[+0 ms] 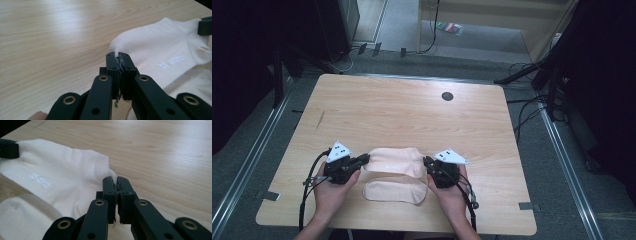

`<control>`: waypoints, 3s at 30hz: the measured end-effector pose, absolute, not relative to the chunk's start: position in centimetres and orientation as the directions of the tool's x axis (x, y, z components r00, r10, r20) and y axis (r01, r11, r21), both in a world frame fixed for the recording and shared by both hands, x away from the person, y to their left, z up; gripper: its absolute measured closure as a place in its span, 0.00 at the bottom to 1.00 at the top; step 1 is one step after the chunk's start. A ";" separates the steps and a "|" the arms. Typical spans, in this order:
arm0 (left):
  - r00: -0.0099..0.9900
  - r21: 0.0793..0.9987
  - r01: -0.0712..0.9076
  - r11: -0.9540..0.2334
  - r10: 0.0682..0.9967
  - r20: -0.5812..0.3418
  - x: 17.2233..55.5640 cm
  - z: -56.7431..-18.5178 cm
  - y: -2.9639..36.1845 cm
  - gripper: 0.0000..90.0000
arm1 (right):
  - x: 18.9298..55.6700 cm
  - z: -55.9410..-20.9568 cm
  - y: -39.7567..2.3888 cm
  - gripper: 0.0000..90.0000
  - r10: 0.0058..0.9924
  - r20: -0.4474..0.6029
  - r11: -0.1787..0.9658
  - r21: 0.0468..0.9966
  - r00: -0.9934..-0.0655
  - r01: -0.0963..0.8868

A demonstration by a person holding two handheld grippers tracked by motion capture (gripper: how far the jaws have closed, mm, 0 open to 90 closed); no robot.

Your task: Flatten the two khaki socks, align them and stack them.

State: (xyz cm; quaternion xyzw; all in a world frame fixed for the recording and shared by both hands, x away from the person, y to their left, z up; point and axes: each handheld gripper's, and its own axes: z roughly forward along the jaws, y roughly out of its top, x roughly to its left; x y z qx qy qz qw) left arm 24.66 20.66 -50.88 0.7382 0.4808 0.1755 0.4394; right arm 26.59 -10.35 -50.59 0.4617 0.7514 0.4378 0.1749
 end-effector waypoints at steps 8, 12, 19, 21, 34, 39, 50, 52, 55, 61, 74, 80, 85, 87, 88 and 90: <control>0.480 0.814 0.558 -0.160 0.863 -0.160 22.2 -51.1 20.9 0.99 | 24.7 -50.6 -10.5 0.96 0.833 0.155 0.195 0.816 -0.531 0.544; 0.489 0.809 0.562 -0.175 0.859 -0.154 21.2 -51.2 20.9 0.99 | 23.9 -50.7 -10.6 0.96 0.828 0.156 0.203 0.812 -0.539 0.547; 0.495 0.788 0.588 -0.184 0.852 -0.171 19.5 -52.0 20.8 0.99 | 22.4 -51.0 -11.0 0.96 0.822 0.158 0.221 0.798 -0.548 0.561; 0.503 0.778 0.594 -0.203 0.849 -0.162 19.1 -52.3 20.7 0.99 | 22.1 -51.1 -11.1 0.96 0.819 0.156 0.230 0.793 -0.553 0.564; 0.532 0.713 0.617 -0.332 0.844 -0.068 19.1 -54.0 19.5 0.99 | 21.5 -53.0 -11.0 0.96 0.816 0.130 0.295 0.745 -0.563 0.599; 0.542 0.711 0.603 -0.361 0.840 -0.034 19.0 -54.1 19.2 0.99 | 21.6 -54.3 -10.7 0.96 0.821 0.124 0.309 0.724 -0.557 0.617; 0.531 0.742 0.540 -0.397 0.845 0.066 18.5 -53.5 18.4 0.99 | 21.1 -52.8 -11.0 0.96 0.827 0.145 0.254 0.765 -0.543 0.592; 0.534 0.743 0.536 -0.402 0.843 0.071 18.3 -53.1 18.5 0.99 | 21.0 -52.4 -11.2 0.96 0.826 0.140 0.256 0.769 -0.546 0.585; 0.525 0.736 0.561 -0.380 0.850 0.039 18.7 -52.9 19.4 0.99 | 21.1 -52.3 -11.7 0.98 0.837 0.140 0.250 0.761 -0.529 0.598; 0.500 0.736 0.573 -0.361 0.865 0.034 19.0 -52.5 20.5 1.00 | 21.1 -52.1 -12.1 0.98 0.844 0.133 0.253 0.755 -0.519 0.605; 0.548 0.738 0.540 -0.404 0.835 0.057 19.1 -53.7 18.5 0.92 | 21.3 -53.1 -10.9 0.96 0.813 0.149 0.268 0.762 -0.562 0.589; 0.541 0.753 0.529 -0.392 0.839 0.056 18.9 -53.7 18.1 0.94 | 21.2 -52.7 -11.2 0.96 0.828 0.139 0.247 0.780 -0.543 0.575; 0.548 0.733 0.541 -0.412 0.834 0.065 19.3 -54.1 17.8 0.93 | 21.3 -52.9 -11.3 0.96 0.828 0.148 0.252 0.763 -0.541 0.595; 0.546 0.734 0.544 -0.407 0.836 0.059 19.4 -54.2 17.9 0.93 | 21.5 -53.4 -11.2 0.96 0.828 0.152 0.264 0.743 -0.540 0.615; 0.545 0.735 0.545 -0.404 0.837 0.056 19.5 -54.2 17.9 0.93 | 21.5 -53.5 -11.2 0.96 0.830 0.151 0.264 0.741 -0.536 0.618; 0.542 0.735 0.548 -0.400 0.839 0.054 19.5 -54.2 17.9 0.93 | 21.6 -53.7 -11.3 0.95 0.832 0.157 0.259 0.738 -0.533 0.623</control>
